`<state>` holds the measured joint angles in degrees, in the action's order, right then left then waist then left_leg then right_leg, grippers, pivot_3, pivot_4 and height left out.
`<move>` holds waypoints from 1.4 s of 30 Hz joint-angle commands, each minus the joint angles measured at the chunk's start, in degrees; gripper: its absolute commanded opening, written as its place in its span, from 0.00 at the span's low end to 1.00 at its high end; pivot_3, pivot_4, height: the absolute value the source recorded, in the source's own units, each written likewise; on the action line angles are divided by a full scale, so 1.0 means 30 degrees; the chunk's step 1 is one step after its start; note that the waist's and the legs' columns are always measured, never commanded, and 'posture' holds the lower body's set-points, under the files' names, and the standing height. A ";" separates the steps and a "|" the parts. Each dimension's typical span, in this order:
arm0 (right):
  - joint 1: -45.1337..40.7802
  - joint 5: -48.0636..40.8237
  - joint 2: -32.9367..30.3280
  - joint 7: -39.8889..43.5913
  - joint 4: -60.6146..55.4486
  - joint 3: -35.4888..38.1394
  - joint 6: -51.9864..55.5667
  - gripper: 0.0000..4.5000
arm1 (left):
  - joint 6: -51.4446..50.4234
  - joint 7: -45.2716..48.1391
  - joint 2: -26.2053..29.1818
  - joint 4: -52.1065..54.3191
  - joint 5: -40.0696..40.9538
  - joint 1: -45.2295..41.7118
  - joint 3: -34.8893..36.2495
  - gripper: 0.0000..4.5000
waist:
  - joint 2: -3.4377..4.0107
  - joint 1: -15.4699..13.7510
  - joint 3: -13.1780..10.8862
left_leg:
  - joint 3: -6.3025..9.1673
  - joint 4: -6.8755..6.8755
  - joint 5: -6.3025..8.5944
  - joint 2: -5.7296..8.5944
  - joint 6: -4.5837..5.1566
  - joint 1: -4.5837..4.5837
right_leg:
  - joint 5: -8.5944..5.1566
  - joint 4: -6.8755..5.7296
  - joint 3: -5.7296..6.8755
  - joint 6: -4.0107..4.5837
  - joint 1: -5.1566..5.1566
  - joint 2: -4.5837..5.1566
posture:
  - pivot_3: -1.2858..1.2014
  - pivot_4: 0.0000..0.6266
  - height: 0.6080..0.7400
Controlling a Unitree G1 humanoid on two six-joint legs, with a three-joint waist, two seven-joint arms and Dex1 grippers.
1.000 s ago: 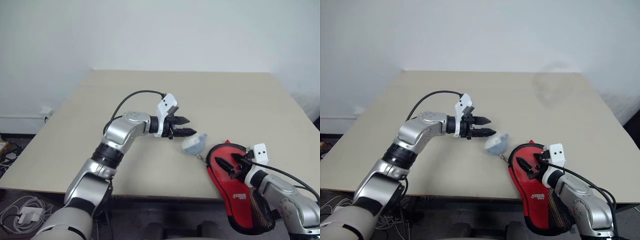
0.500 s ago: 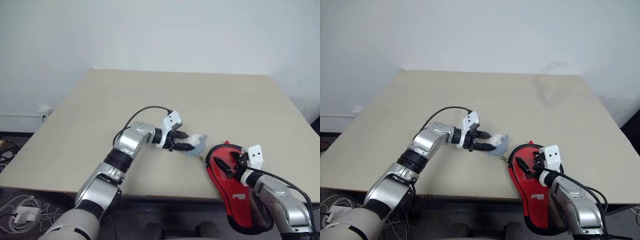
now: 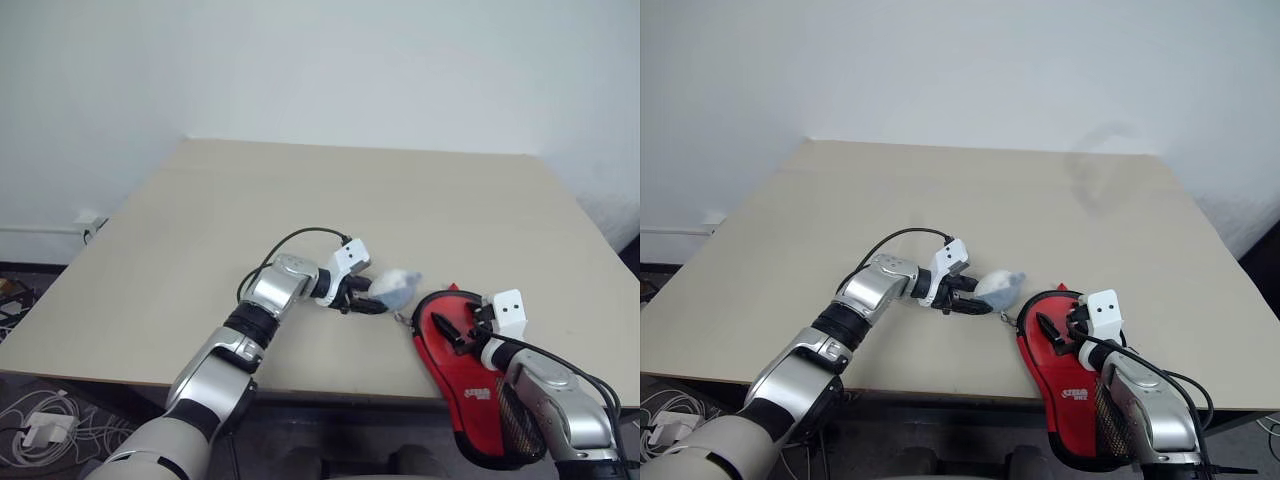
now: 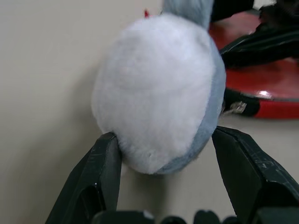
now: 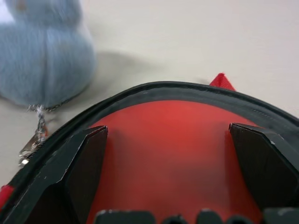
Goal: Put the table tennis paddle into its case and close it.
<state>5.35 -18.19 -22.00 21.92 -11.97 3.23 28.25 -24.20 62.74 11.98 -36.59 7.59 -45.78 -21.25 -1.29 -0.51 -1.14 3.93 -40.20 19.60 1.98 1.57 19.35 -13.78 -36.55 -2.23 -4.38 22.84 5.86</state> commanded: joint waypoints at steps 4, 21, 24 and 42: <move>0.0452 0.0629 0.0264 -0.0196 0.1660 -0.0270 0.0595 1.00 | -0.0175 0.0253 -0.0729 -0.1087 0.0381 -0.1244 0.1456 0.32 | -0.0008 0.0010 0.0002 | 0.0000 0.0006 0.0007 -0.0001 0.0011 -0.0059 | -0.0001 0.0002 -0.0001 -0.0002 -0.0046 -0.0002 | 0.52 0.00 0.82; 0.0616 0.0522 0.0030 0.0089 0.1641 -0.0599 0.1402 1.00 | 0.0831 0.0502 -0.1988 -0.4198 0.0164 -0.3753 0.2700 0.01 | -0.0048 -0.0004 0.0006 | 0.0045 0.0036 0.0075 -0.0005 0.0122 -0.0205 | -0.0004 0.0045 -0.0006 -0.0006 -0.0182 0.0000 | 0.52 0.00 0.82; 0.0911 0.0566 -0.0180 0.0222 0.2043 -0.0779 0.2086 1.00 | 0.2370 -0.1992 -0.2728 -0.7216 -0.0317 -0.5730 0.3572 0.01 | -0.0058 -0.0012 0.0015 | 0.0052 0.0037 0.0078 -0.0005 0.0127 -0.0206 | -0.0006 0.0059 -0.0001 -0.0009 -0.0188 0.0000 | 0.52 0.00 0.82; 0.2716 0.1331 0.0050 -0.0525 0.0987 -0.1334 0.2001 1.00 | 0.6554 -0.8653 -0.6587 -1.3025 -0.2781 -0.9211 0.5111 0.01 | -0.0097 -0.0142 0.0045 | 0.0173 0.0058 0.0083 0.0003 0.0119 -0.0240 | 0.0027 0.0294 0.0116 -0.0062 -0.0360 0.0008 | 0.52 0.00 0.82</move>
<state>8.29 -16.24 -22.07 20.61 -14.33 2.77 29.40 -7.12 39.65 -7.24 -76.98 -0.44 -69.82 -7.61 -1.58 -0.94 -1.01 4.46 -40.03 19.85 1.99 1.94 18.62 -13.70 -35.67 -1.88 -4.57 21.75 5.89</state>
